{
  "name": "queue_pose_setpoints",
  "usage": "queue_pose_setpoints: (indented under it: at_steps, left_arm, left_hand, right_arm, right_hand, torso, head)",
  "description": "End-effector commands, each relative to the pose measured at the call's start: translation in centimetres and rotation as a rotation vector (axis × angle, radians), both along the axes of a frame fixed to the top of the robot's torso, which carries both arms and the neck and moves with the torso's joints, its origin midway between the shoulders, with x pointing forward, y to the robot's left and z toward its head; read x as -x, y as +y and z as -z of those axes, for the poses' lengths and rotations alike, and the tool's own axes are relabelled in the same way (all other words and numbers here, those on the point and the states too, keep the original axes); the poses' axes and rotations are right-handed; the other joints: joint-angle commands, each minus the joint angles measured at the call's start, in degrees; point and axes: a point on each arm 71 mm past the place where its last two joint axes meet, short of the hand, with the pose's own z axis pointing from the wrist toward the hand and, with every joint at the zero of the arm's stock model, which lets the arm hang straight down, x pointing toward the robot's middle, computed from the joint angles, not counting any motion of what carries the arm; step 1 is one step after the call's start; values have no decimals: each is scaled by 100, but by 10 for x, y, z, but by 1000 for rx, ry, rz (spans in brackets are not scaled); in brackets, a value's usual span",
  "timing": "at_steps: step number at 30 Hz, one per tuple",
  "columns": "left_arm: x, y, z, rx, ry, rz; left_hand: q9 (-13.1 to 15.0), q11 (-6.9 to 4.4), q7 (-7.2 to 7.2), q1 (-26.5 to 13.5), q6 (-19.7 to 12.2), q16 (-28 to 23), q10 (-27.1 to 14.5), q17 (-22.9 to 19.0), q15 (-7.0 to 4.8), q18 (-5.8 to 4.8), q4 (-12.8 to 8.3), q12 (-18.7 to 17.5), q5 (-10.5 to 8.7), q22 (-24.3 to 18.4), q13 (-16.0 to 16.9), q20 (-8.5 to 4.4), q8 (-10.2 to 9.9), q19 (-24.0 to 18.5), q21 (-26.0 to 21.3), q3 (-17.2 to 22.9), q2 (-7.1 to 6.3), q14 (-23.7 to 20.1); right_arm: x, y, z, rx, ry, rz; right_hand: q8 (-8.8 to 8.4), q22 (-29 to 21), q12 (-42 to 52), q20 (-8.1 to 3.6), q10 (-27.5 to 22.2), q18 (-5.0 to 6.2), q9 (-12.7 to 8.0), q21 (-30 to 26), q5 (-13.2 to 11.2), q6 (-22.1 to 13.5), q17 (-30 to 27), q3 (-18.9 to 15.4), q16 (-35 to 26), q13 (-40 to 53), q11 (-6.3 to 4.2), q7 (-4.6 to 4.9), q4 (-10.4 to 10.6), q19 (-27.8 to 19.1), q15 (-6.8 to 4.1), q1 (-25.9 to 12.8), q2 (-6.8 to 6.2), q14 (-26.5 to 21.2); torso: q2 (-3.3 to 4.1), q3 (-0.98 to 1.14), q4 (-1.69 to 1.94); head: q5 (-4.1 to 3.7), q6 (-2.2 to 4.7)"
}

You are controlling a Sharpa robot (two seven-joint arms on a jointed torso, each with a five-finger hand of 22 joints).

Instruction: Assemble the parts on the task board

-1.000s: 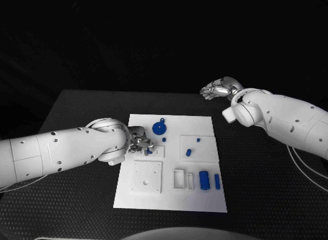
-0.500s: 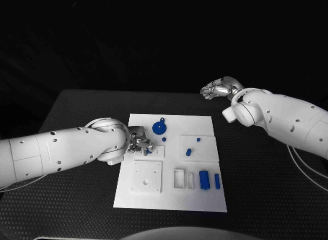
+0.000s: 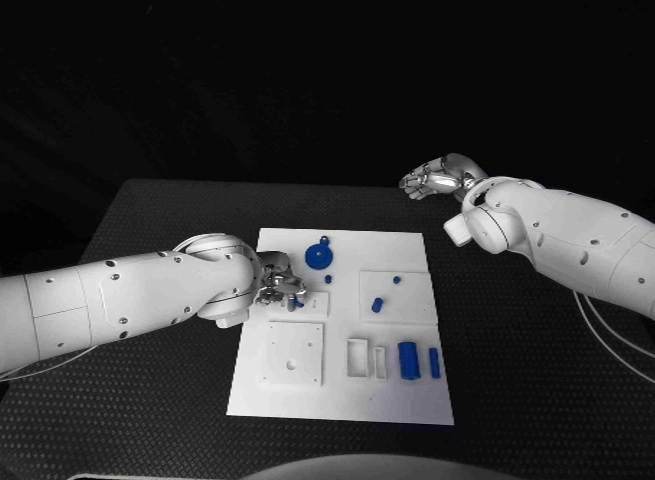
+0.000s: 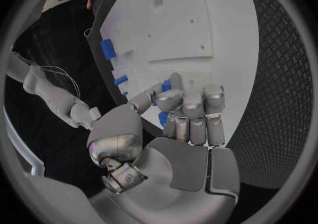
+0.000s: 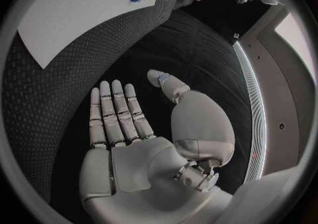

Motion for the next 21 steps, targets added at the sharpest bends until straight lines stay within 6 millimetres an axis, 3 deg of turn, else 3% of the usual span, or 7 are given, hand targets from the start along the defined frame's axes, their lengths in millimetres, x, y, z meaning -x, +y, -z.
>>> queue_pose_setpoints:
  at_steps: [1,4,21]
  left_arm:
    - [2,-6,5,2,43,13]
    - [1,-7,5,-1,48,20]
    - [0,-12,5,-16,51,39]
  left_hand:
    - [-14,-187,-547,99,942,-3,-206,-11,-102,63,-154,37,-66,62,-12,-566,1,-22,15,345,86,80]
    - [-24,-181,-544,21,944,-3,-204,-17,-98,60,-88,53,-218,59,-19,-558,22,-31,13,266,118,80]
    - [-38,-180,-543,12,929,-4,-212,-21,-100,69,-95,60,-207,61,-29,-561,31,-41,15,236,133,73]
  right_arm:
    - [0,2,0,0,2,-17]
    - [0,3,0,0,3,-19]
    - [1,3,0,0,3,-19]
  right_hand:
    - [23,7,-23,10,20,-88,-9,-19,33,12,-8,-11,18,-6,16,41,-23,-47,4,0,48,-48]
    - [23,8,-23,10,20,-88,-9,-19,34,12,-9,-12,18,-7,16,41,-23,-48,4,0,48,-49]
    - [23,16,-21,12,20,-90,-12,-24,36,11,-16,-15,19,-15,17,41,-25,-56,7,-1,45,-59]
  torso:
    - [2,5,-5]
    - [1,4,-7]
    - [-1,-3,4]
  head:
    - [8,0]
    - [5,9]
    - [-21,-12]
